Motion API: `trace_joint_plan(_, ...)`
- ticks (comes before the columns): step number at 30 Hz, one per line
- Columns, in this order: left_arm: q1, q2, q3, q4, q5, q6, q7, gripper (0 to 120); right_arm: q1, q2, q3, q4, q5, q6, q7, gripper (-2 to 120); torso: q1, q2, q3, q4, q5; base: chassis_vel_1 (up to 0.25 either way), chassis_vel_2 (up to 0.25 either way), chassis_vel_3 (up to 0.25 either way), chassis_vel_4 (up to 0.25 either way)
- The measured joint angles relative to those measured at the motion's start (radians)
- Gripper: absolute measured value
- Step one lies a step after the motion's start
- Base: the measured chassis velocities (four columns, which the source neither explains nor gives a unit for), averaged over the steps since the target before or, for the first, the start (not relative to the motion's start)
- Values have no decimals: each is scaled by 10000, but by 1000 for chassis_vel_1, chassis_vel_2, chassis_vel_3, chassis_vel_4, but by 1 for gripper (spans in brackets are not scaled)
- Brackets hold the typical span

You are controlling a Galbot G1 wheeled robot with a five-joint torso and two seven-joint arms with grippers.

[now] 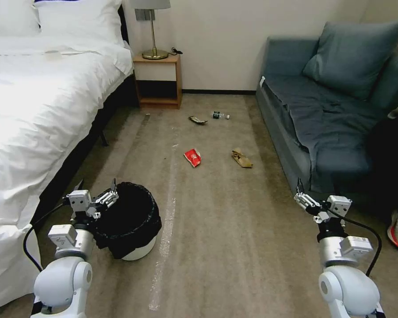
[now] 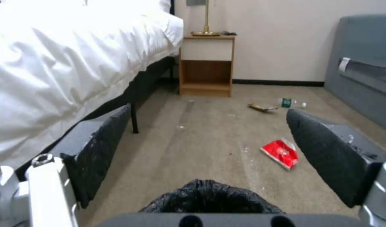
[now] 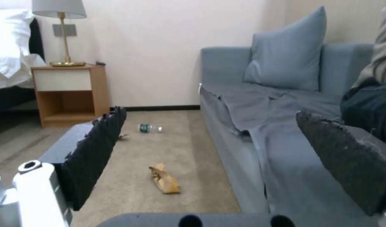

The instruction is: Pick up the trash bin, then pick up the garbage on the floor and place it into the trash bin.

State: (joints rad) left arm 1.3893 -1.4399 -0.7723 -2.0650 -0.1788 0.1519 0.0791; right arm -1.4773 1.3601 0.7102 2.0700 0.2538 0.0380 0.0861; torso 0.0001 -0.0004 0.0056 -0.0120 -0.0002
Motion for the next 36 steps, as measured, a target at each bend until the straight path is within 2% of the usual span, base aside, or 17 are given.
trace_joint_plan(24, -90, -5, -9, 112, 77, -1, 27, 99, 27, -11, -24, -110, 43, -57, 12, 100, 0, 0, 0, 0, 0, 0, 0, 0, 0)
trace_joint_plan(26, -69, -40, -7, 132, 118, 51, -178, 98, 39, -11, -23, -128, 48, -55, 16, 100, 0, 0, 0, -1, 0, 0, 0, 0, 0)
trace_joint_plan(28, 12, -137, 4, 185, 81, 359, -818, 97, 46, -10, -22, -170, 53, -41, 18, 100, 0, 0, 0, 0, 0, 0, 0, 0, 0)
trace_joint_plan(29, 12, -137, 4, 185, 81, 359, -818, 97, 46, -10, -22, -170, 53, -41, 18, 100, 0, 0, 0, 0, 0, 0, 0, 0, 0)
trace_joint_plan(30, 19, -189, 29, 233, -55, 596, -1408, 98, 46, -10, -22, -190, 53, -31, 18, 100, 0, 0, 0, 0, 0, 0, 0, 0, 0)
trace_joint_plan(31, 19, -189, 29, 233, -55, 596, -1408, 98, 46, -10, -22, -190, 53, -31, 18, 100, 0, 0, 0, 0, 0, 0, 0, 0, 0)
trace_joint_plan(32, -1, -233, 38, 277, -229, 848, -1973, 98, 46, -6, -23, -212, 53, -20, 18, 100, 0, 0, 0, 0, 0, 0, 0, 0, 0)
trace_joint_plan(33, -70, -254, 52, 351, -622, 1253, -2843, 98, 46, 8, -36, -237, 48, -1, 19, 100, 0, 0, 0, 0, 0, 0, 0, 0, 0)
trace_joint_plan(34, -70, -254, 52, 351, -622, 1253, -2843, 98, 46, 8, -36, -237, 48, -1, 19, 100, 0, 0, 0, 0, 0, 0, 0, 0, 0)
trace_joint_plan(36, -221, -246, 44, 494, -1181, 1717, -3657, 98, 31, 26, -73, -250, 23, 21, 18, 100, 1, 0, 0, 1, 0, 0, 0, 0, 0)
